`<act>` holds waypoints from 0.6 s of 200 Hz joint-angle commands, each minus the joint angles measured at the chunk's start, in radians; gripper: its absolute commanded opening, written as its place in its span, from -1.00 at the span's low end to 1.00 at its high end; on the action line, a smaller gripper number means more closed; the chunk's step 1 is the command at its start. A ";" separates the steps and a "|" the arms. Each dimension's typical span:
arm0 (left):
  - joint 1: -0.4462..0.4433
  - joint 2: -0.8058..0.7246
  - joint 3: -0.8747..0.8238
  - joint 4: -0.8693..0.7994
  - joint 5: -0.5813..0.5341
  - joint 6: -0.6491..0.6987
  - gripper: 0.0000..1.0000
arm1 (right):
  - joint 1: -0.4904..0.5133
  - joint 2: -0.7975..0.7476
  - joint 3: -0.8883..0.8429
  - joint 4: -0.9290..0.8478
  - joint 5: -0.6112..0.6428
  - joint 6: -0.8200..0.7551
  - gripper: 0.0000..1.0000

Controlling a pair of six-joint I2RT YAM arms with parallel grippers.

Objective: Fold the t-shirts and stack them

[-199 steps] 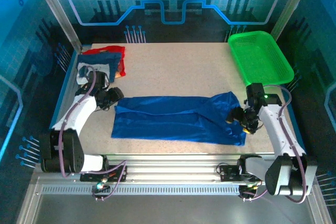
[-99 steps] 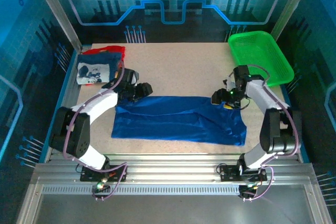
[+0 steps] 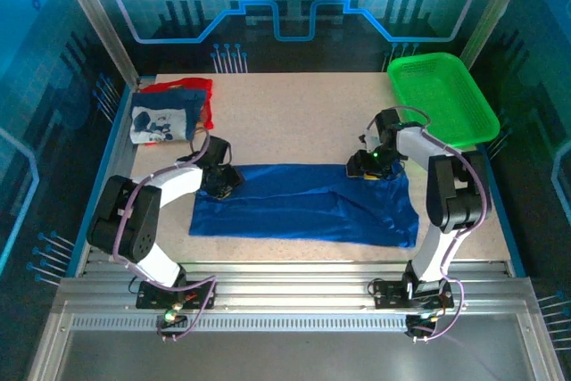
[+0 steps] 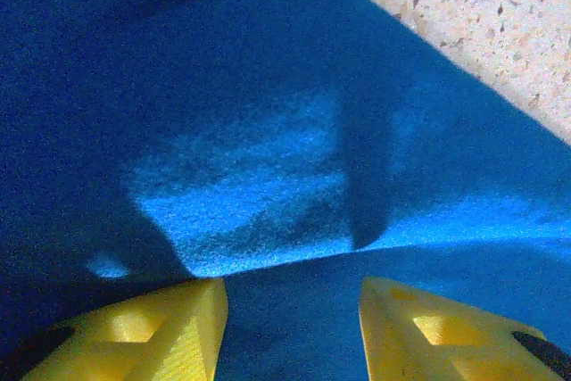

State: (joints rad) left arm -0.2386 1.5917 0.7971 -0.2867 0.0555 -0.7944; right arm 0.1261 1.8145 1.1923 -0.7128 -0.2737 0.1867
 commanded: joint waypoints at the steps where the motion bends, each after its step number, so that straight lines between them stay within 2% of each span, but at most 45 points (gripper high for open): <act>1: 0.005 -0.036 -0.065 -0.057 -0.041 -0.080 -0.03 | 0.026 -0.004 -0.002 0.007 -0.021 -0.023 0.05; 21: 0.006 -0.076 -0.075 -0.040 -0.036 -0.098 0.09 | 0.043 -0.018 -0.023 -0.003 -0.010 -0.029 -0.12; 64: 0.007 -0.155 -0.019 -0.033 -0.052 -0.097 0.23 | 0.068 -0.074 -0.075 0.001 -0.026 -0.019 -0.70; 87: 0.009 -0.162 0.053 -0.076 -0.059 -0.071 0.24 | 0.103 -0.149 -0.097 -0.001 -0.035 -0.017 -0.81; 103: 0.010 -0.167 0.089 -0.092 -0.069 -0.057 0.24 | 0.128 -0.206 -0.112 -0.020 -0.054 -0.013 -0.99; 120: 0.013 -0.173 0.117 -0.106 -0.083 -0.039 0.24 | 0.165 -0.252 -0.123 -0.064 -0.072 -0.028 -1.00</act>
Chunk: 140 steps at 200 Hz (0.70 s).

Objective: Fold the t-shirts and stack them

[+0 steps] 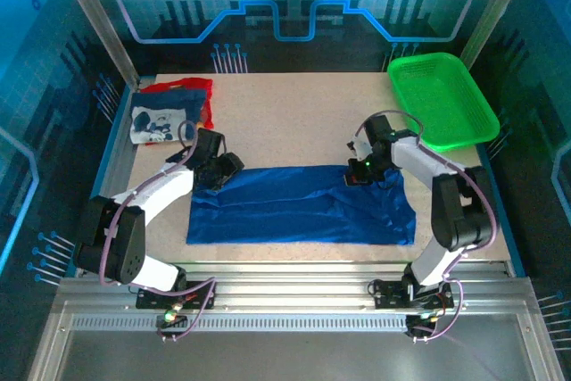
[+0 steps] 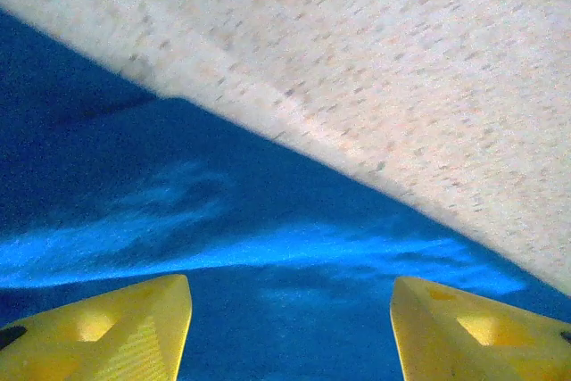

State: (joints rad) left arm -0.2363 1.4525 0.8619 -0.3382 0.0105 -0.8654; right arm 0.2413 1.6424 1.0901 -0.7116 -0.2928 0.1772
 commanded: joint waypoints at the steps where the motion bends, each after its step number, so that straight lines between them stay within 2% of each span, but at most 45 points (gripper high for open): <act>1: 0.011 -0.033 0.053 -0.054 -0.040 0.034 0.24 | 0.052 -0.083 -0.021 -0.069 -0.055 -0.020 -1.00; 41: 0.017 -0.001 0.086 -0.043 -0.040 0.061 0.25 | 0.143 -0.151 -0.097 -0.198 -0.095 0.003 -1.00; 56: 0.017 0.019 0.089 -0.027 -0.032 0.057 0.25 | 0.181 -0.185 -0.152 -0.209 -0.130 0.024 -0.87; 65: 0.017 0.031 0.090 -0.018 -0.026 0.054 0.25 | 0.210 -0.207 -0.174 -0.217 -0.157 0.026 -0.68; 74: 0.017 0.042 0.094 -0.016 -0.024 0.054 0.25 | 0.248 -0.229 -0.172 -0.224 -0.205 0.014 -0.28; 84: 0.017 0.051 0.099 -0.019 -0.027 0.056 0.25 | 0.262 -0.238 -0.151 -0.239 -0.244 0.007 -0.04; 103: 0.017 0.065 0.113 -0.032 -0.038 0.066 0.25 | 0.235 -0.263 -0.101 -0.263 -0.259 0.018 0.13; 117: 0.017 0.072 0.120 -0.038 -0.048 0.074 0.25 | 0.179 -0.298 -0.083 -0.251 -0.242 0.035 0.22; 125: 0.017 0.076 0.123 -0.040 -0.050 0.078 0.25 | 0.138 -0.306 -0.067 -0.251 -0.190 0.054 0.24; 140: 0.015 0.091 0.136 -0.038 -0.041 0.086 0.25 | 0.050 -0.289 -0.031 -0.274 -0.013 0.116 0.24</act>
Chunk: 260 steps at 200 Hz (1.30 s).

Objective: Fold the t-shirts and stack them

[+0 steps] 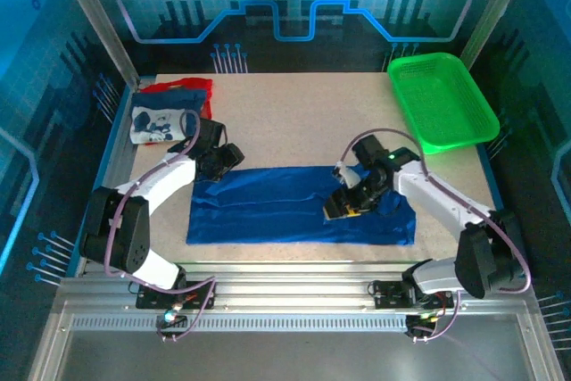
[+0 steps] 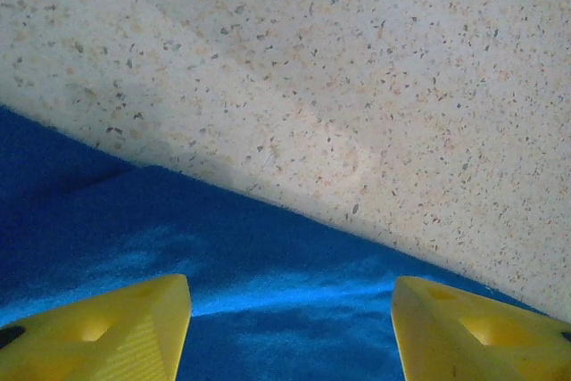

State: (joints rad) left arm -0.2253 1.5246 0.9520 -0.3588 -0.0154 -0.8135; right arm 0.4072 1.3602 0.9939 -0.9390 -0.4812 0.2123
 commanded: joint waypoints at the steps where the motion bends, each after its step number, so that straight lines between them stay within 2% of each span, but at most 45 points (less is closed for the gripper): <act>1: 0.004 0.019 0.047 -0.018 -0.014 0.036 0.25 | -0.122 -0.004 0.066 -0.050 0.184 0.086 0.24; 19: -0.007 0.052 0.085 -0.032 -0.018 0.076 0.25 | -0.219 0.057 0.074 -0.056 0.283 0.176 0.20; 39: -0.023 0.163 0.208 -0.139 0.000 0.145 0.17 | -0.209 0.154 0.067 -0.034 0.332 0.229 0.09; 49: -0.039 0.251 0.290 -0.242 -0.022 0.178 0.06 | -0.186 0.204 0.064 -0.025 0.371 0.259 0.08; 60: -0.050 0.315 0.333 -0.314 -0.029 0.187 -0.18 | -0.181 0.264 0.059 -0.019 0.403 0.301 0.02; 71: -0.052 0.344 0.323 -0.341 -0.031 0.177 -0.33 | -0.182 0.313 0.066 -0.009 0.426 0.336 -0.02; 86: -0.051 0.358 0.284 -0.378 -0.069 0.158 -0.42 | -0.180 0.364 0.077 0.024 0.448 0.383 -0.04; 121: -0.011 0.354 0.189 -0.411 -0.111 0.132 -0.42 | -0.163 0.512 0.209 0.039 0.472 0.467 0.00; 149: 0.011 0.362 0.186 -0.424 -0.135 0.129 -0.41 | -0.162 0.654 0.379 0.009 0.474 0.493 -0.03; 187: 0.035 0.363 0.194 -0.426 -0.140 0.112 -0.30 | -0.164 0.872 0.708 -0.079 0.479 0.483 -0.06; 211: 0.047 0.365 0.220 -0.424 -0.105 0.093 -0.26 | -0.182 1.096 1.052 -0.160 0.414 0.450 -0.07; 238: 0.042 0.348 0.237 -0.424 -0.034 0.080 -0.24 | -0.194 1.411 1.599 -0.144 0.102 0.432 -0.03; 250: 0.037 0.337 0.211 -0.399 0.017 0.062 -0.22 | -0.201 1.556 1.833 -0.055 -0.028 0.526 -0.05; 260: 0.031 0.325 0.177 -0.374 0.044 0.052 -0.20 | -0.210 1.617 1.889 0.125 -0.122 0.663 -0.04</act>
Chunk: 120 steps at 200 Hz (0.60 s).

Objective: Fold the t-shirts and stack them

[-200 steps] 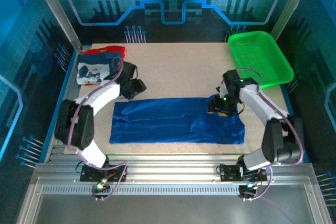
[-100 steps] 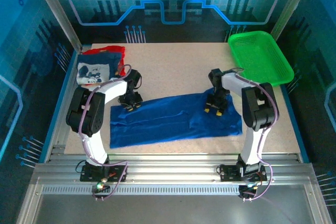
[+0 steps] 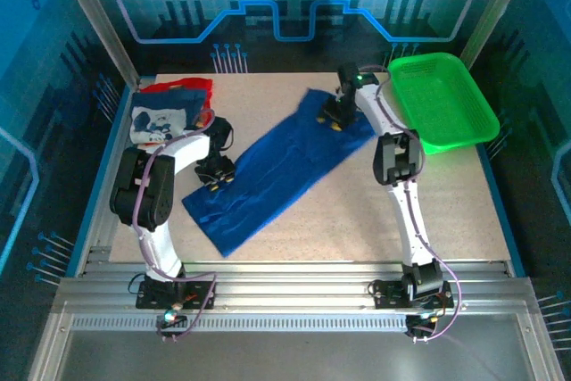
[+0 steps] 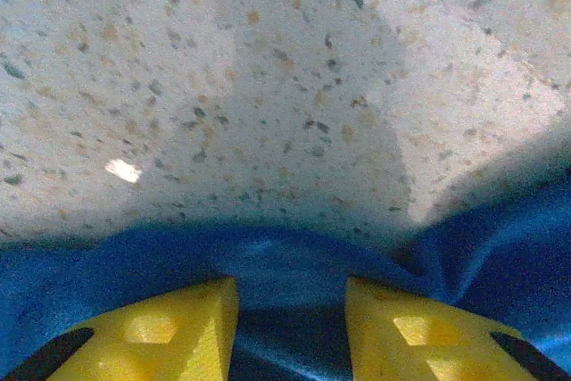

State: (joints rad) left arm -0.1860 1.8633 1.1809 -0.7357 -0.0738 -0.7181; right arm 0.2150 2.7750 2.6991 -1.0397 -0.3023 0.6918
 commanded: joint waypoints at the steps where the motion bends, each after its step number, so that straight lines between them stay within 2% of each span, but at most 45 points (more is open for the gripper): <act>1: -0.009 -0.015 -0.055 0.005 0.104 -0.045 -0.20 | -0.018 0.204 0.181 0.253 -0.312 0.198 -0.03; 10: -0.020 -0.029 -0.079 0.018 0.123 -0.047 -0.18 | -0.019 0.208 0.145 0.456 -0.364 0.322 0.03; 24: -0.043 -0.049 -0.101 0.028 0.160 -0.047 -0.16 | -0.020 0.179 0.104 0.702 -0.366 0.432 0.14; 34: -0.063 -0.065 -0.115 0.048 0.200 -0.050 -0.15 | -0.020 0.148 0.108 0.791 -0.345 0.451 0.23; 49: -0.100 -0.079 -0.149 0.094 0.279 -0.076 -0.09 | -0.025 0.071 0.119 0.824 -0.328 0.424 0.33; 63: -0.139 -0.085 -0.186 0.142 0.345 -0.112 -0.09 | -0.030 -0.029 0.121 0.721 -0.338 0.323 0.38; 78: -0.194 -0.081 -0.217 0.196 0.388 -0.134 -0.11 | -0.036 -0.160 0.105 0.439 -0.282 0.138 0.44; 90: -0.234 -0.064 -0.228 0.230 0.423 -0.150 -0.11 | -0.043 -0.276 0.025 0.250 -0.221 0.005 0.46; 104: -0.270 -0.037 -0.237 0.280 0.474 -0.179 -0.14 | -0.047 -0.433 -0.170 0.095 -0.146 -0.108 0.46; 120: -0.309 -0.008 -0.233 0.367 0.524 -0.230 -0.17 | -0.036 -0.665 -0.511 0.084 -0.073 -0.180 0.46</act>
State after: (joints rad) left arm -0.4362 1.7695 0.9939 -0.4808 0.3145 -0.8600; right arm 0.1837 2.4310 2.5141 -0.7330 -0.4938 0.7376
